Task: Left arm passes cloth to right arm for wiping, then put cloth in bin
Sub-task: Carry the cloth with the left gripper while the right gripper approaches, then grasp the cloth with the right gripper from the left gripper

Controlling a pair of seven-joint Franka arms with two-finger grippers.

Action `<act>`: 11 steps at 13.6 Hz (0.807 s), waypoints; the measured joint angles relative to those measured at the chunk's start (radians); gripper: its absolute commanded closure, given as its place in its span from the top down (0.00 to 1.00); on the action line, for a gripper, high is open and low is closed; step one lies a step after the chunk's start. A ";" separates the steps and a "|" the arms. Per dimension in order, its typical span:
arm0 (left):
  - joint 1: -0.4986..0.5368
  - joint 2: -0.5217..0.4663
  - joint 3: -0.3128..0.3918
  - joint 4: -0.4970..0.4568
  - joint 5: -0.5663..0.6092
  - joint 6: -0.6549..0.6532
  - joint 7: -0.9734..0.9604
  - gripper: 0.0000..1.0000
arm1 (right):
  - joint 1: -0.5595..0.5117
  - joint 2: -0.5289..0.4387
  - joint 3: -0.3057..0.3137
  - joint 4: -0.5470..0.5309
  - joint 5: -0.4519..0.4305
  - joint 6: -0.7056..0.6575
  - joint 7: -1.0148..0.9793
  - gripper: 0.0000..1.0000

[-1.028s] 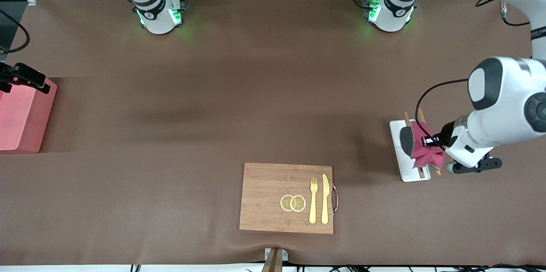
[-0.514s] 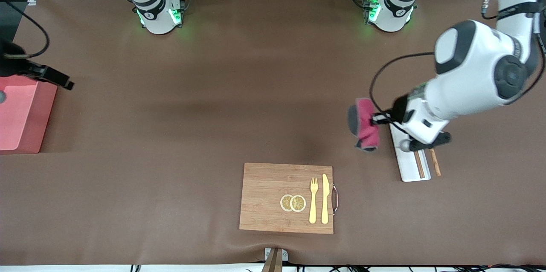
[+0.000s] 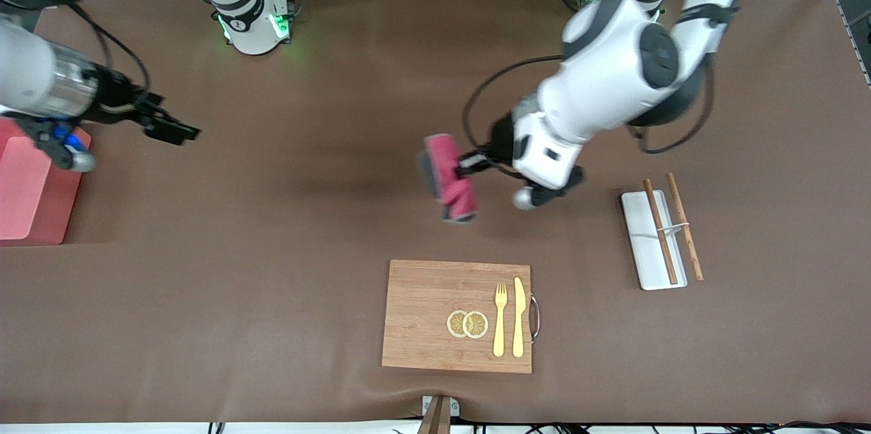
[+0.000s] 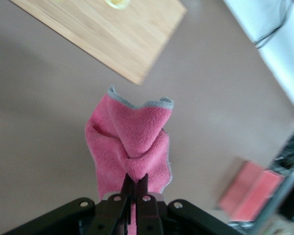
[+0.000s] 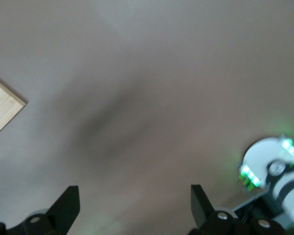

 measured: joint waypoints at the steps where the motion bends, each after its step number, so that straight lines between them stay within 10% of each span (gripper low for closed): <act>1: -0.047 0.028 0.000 0.012 0.000 0.085 -0.063 0.00 | 0.016 0.023 0.001 -0.002 0.043 0.003 0.072 1.00; 5: -0.187 0.122 0.009 0.033 0.000 0.392 -0.272 0.00 | 0.015 0.127 -0.014 -0.004 0.224 0.029 0.164 1.00; 11: -0.337 0.176 0.115 0.100 0.000 0.475 -0.476 0.00 | 0.013 0.227 -0.020 -0.004 0.438 0.127 0.220 1.00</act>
